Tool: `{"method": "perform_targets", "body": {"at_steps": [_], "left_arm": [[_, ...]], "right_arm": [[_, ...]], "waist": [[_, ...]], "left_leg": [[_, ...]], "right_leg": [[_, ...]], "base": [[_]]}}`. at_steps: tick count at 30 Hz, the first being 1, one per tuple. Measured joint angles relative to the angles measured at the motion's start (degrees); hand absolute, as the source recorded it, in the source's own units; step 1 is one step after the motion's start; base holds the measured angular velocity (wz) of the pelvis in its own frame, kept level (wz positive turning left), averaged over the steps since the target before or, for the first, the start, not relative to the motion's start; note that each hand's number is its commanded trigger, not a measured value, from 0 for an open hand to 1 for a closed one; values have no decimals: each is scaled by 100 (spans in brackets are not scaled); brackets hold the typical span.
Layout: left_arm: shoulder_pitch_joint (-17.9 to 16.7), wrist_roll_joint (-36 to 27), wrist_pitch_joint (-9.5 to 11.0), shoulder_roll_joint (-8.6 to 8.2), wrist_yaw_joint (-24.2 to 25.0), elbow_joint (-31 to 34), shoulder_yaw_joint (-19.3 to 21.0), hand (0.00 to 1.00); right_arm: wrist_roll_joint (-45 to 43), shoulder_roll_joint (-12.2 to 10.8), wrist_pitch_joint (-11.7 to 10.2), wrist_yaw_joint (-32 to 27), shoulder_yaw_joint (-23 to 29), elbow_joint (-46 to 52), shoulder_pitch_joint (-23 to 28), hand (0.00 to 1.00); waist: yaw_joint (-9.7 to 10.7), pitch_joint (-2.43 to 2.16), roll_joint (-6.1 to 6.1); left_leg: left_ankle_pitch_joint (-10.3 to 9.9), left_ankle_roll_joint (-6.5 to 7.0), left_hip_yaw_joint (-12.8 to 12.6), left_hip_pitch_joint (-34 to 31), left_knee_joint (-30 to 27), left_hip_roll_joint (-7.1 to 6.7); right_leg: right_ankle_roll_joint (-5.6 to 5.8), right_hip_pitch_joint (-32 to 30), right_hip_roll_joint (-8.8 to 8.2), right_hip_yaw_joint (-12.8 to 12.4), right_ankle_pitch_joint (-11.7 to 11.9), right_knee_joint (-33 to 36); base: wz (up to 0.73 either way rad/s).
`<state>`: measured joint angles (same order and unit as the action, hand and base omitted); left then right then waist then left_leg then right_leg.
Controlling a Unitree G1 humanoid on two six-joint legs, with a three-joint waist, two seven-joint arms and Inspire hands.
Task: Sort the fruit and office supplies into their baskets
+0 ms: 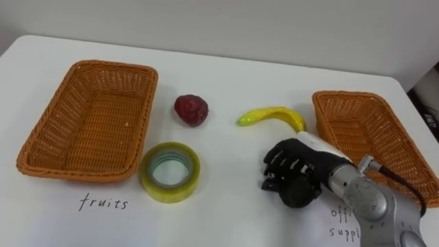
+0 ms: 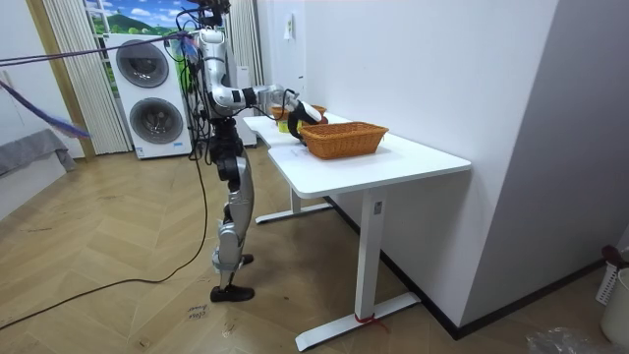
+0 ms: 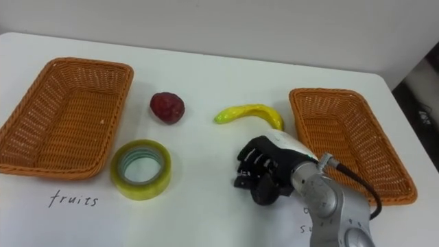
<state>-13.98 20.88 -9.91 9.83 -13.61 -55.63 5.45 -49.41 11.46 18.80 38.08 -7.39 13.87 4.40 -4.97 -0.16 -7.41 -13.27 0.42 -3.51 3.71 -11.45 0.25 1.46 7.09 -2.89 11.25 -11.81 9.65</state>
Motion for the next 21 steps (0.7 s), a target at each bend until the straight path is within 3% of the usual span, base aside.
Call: {"method": "perform_targets", "body": {"at_steps": [11,16,21], "left_arm": [[21,-5,33,3,-115,1,3,0],[44,-3,34,5,-127,1,8,0],[67,-5,34,6,-167,-1,4,0]], "right_arm": [[-28,-2,3,18,-19,-2,9,100],[-28,-7,5,68,-19,-1,9,100],[-29,-7,5,80,-19,31,58,100]], "waist": [[9,4,-13],[9,19,-70],[16,6,-115]], "left_leg": [[0,0,36,11,0,-2],[1,0,35,9,-7,-1],[0,1,42,2,-17,-2]], "right_leg": [[0,17,0,-3,0,-5],[0,15,1,-5,0,-3],[0,16,2,-4,1,0]], "base": [[0],[0],[0]]}}
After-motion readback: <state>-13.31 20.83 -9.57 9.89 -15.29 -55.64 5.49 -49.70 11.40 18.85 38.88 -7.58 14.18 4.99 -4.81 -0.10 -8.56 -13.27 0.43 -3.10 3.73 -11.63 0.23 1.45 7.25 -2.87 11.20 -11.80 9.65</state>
